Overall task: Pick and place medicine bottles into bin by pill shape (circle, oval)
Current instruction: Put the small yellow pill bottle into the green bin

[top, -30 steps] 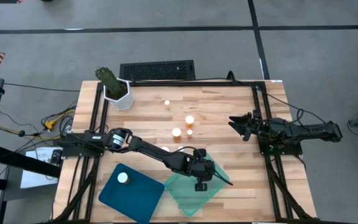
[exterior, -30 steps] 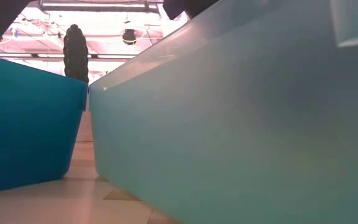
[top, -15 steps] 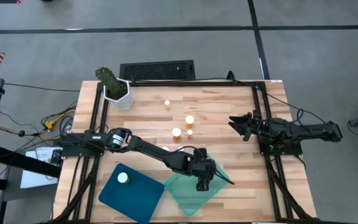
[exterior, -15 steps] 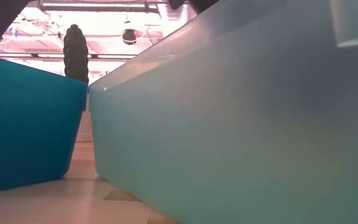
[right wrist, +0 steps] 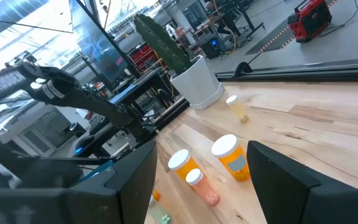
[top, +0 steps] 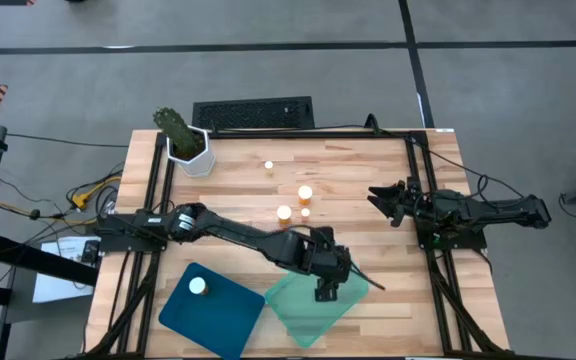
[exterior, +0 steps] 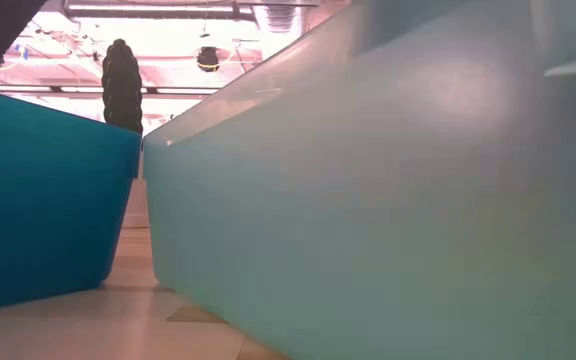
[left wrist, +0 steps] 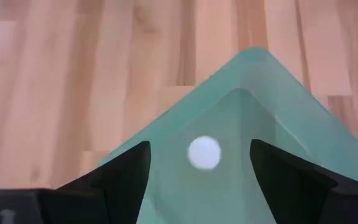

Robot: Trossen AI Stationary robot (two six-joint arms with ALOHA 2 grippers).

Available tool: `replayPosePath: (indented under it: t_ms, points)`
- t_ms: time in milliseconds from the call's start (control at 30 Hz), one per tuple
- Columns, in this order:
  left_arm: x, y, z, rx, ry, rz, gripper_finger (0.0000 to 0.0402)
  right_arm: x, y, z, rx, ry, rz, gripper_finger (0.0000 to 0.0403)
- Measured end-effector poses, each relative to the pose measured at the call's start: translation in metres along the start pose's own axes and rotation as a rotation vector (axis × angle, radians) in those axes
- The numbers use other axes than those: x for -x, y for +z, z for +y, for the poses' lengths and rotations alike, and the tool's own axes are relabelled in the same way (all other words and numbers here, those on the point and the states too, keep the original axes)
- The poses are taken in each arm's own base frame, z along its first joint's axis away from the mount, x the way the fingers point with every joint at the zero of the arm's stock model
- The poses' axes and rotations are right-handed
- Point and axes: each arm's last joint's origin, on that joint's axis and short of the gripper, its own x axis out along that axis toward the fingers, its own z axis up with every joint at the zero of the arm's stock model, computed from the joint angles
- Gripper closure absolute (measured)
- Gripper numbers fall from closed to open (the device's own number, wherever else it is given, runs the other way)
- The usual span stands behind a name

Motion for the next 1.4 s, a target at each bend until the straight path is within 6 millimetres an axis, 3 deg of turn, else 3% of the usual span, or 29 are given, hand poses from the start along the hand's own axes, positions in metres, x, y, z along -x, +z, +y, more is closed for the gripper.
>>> replayPosePath:
  t_ms: [300,567,667,800,900,1067,1167,1300,1400]
  points:
    - [0.102,0.020,0.080,0.040,0.252,-0.065,0.0131,0.000,0.000,0.000,0.000,0.000,0.000,0.0143]
    - [0.161,0.009,0.177,0.137,0.420,-0.001,0.0131,0.000,0.000,0.000,0.001,-0.001,0.000,0.0143]
    - [0.166,-0.005,0.212,0.196,0.433,0.063,0.0131,0.000,0.000,0.000,0.001,-0.001,0.000,0.0143]
    - [0.160,-0.031,0.244,0.243,0.412,0.034,0.0131,0.000,0.000,0.000,0.001,-0.001,0.000,0.0143]
    - [0.147,-0.064,0.255,0.256,0.423,-0.035,0.0131,0.000,0.000,0.000,0.001,-0.001,0.000,0.0143]
    - [0.109,-0.133,0.261,0.331,0.388,-0.253,0.0131,0.000,0.000,0.000,0.001,-0.002,-0.001,0.0143]
    - [0.081,-0.166,0.260,0.329,0.379,-0.282,0.0131,0.000,0.000,0.000,0.001,-0.003,-0.001,0.0143]
    - [0.055,-0.186,0.267,0.358,0.379,-0.237,0.0131,0.000,0.000,0.000,0.001,-0.004,-0.002,0.0143]
    - [0.038,-0.188,0.271,0.331,0.349,-0.187,0.0131,0.000,0.000,-0.001,0.002,-0.010,-0.006,0.0143]
